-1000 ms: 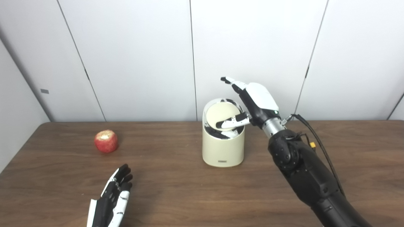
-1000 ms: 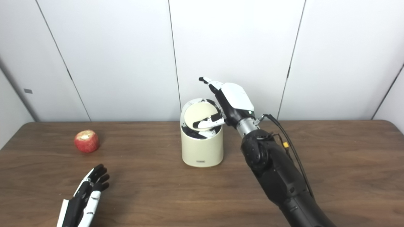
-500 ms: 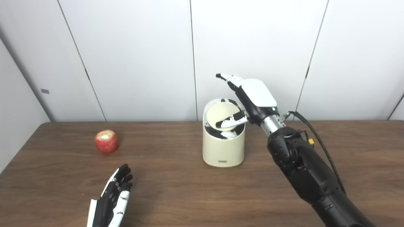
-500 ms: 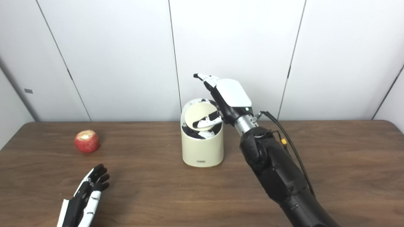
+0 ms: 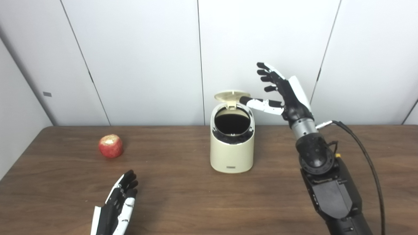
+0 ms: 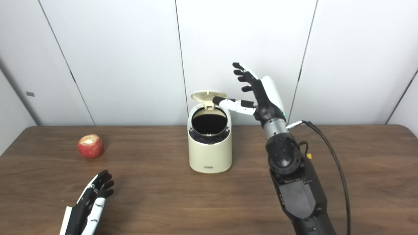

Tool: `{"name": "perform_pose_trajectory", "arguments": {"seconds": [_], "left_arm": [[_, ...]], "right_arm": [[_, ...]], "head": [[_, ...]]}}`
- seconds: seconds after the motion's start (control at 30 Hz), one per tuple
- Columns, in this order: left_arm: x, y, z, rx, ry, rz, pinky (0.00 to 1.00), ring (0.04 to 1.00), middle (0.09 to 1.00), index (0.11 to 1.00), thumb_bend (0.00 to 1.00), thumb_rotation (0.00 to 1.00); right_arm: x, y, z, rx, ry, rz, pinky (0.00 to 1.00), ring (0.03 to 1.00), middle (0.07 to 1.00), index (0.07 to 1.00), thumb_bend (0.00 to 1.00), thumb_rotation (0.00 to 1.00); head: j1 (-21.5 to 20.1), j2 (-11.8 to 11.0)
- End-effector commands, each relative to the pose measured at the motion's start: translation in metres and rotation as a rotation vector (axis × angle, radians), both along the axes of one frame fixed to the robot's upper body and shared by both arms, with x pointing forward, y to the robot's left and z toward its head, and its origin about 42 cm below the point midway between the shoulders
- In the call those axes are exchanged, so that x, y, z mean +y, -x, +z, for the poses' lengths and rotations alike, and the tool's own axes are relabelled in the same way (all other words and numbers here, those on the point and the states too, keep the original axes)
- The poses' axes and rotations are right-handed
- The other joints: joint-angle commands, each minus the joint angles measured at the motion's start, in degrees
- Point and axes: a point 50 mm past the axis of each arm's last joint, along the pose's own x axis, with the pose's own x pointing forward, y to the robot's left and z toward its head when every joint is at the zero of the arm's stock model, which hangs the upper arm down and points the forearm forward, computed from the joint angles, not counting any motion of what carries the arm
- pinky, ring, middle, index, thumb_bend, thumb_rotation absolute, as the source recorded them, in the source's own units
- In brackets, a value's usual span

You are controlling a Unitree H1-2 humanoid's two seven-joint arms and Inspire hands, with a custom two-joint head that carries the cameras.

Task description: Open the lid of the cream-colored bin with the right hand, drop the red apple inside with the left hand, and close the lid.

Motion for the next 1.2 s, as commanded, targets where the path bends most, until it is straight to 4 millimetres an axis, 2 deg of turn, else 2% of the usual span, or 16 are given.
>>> {"name": "perform_pose_trajectory", "arguments": {"seconds": [0.0,0.17,0.27,0.43,0.53,0.57,0.7,0.83,0.93,1.0,1.07,1.17], "left_arm": [[-0.010,0.018,-0.030,0.110,0.049,0.012,0.86,0.868,0.882,0.894,0.46,0.66],[-0.010,0.017,-0.030,0.111,0.054,0.014,0.85,0.865,0.882,0.895,0.45,0.66],[-0.010,0.017,-0.030,0.109,0.052,0.014,0.85,0.863,0.881,0.895,0.45,0.66],[-0.007,0.016,-0.030,0.107,0.045,0.016,0.84,0.859,0.877,0.891,0.46,0.67],[-0.007,0.016,-0.029,0.108,0.044,0.015,0.84,0.859,0.879,0.893,0.45,0.67],[-0.006,0.016,-0.028,0.108,0.041,0.016,0.84,0.859,0.878,0.892,0.44,0.67],[-0.005,0.016,-0.026,0.107,0.025,0.018,0.84,0.859,0.875,0.889,0.43,0.68],[-0.002,0.015,-0.026,0.104,0.016,0.017,0.84,0.859,0.873,0.886,0.42,0.68],[-0.002,0.015,-0.025,0.110,0.010,0.021,0.84,0.857,0.871,0.885,0.44,0.68],[-0.001,0.015,-0.025,0.107,0.008,0.019,0.84,0.855,0.872,0.886,0.44,0.68],[-0.001,0.015,-0.024,0.103,0.012,0.016,0.84,0.859,0.874,0.887,0.43,0.67],[-0.002,0.016,-0.023,0.098,0.009,0.017,0.84,0.855,0.871,0.883,0.42,0.67]], "right_arm": [[-0.005,0.005,0.019,-0.064,0.009,-0.003,0.71,0.809,0.832,0.862,0.66,0.54],[-0.025,0.025,-0.003,-0.021,-0.012,-0.022,0.76,0.819,0.840,0.864,0.57,0.62],[-0.040,0.038,-0.019,0.003,-0.010,-0.031,0.77,0.820,0.851,0.860,0.54,0.63],[-0.064,0.060,-0.043,0.044,-0.063,-0.018,0.75,0.819,0.895,0.863,0.51,0.61],[-0.074,0.072,-0.057,0.089,-0.149,0.007,0.72,0.832,0.898,0.875,0.51,0.67],[-0.075,0.079,-0.062,0.114,-0.189,0.010,0.72,0.834,0.901,0.878,0.52,0.68],[-0.078,0.101,-0.078,0.178,-0.289,0.012,0.85,0.903,0.934,0.919,0.53,0.76],[-0.077,0.115,-0.097,0.224,-0.411,0.050,0.93,0.971,0.974,0.944,0.53,0.84],[-0.081,0.123,-0.113,0.261,-0.449,0.054,0.95,0.997,0.992,0.967,0.55,0.92],[-0.083,0.127,-0.120,0.270,-0.483,0.041,0.94,0.991,0.982,0.960,0.57,0.92],[-0.084,0.130,-0.124,0.276,-0.525,0.037,0.96,0.997,0.985,0.966,0.57,0.92],[-0.082,0.134,-0.127,0.273,-0.552,0.052,1.00,1.000,0.997,0.988,0.53,0.97]], "head": [[0.0,0.0],[0.0,0.1],[0.0,0.2],[-0.4,0.4],[-0.5,0.5],[-0.5,0.6],[-0.4,0.8],[-0.6,1.0],[-0.4,1.3],[-0.4,1.3],[-0.1,1.5],[0.6,1.8]]}}
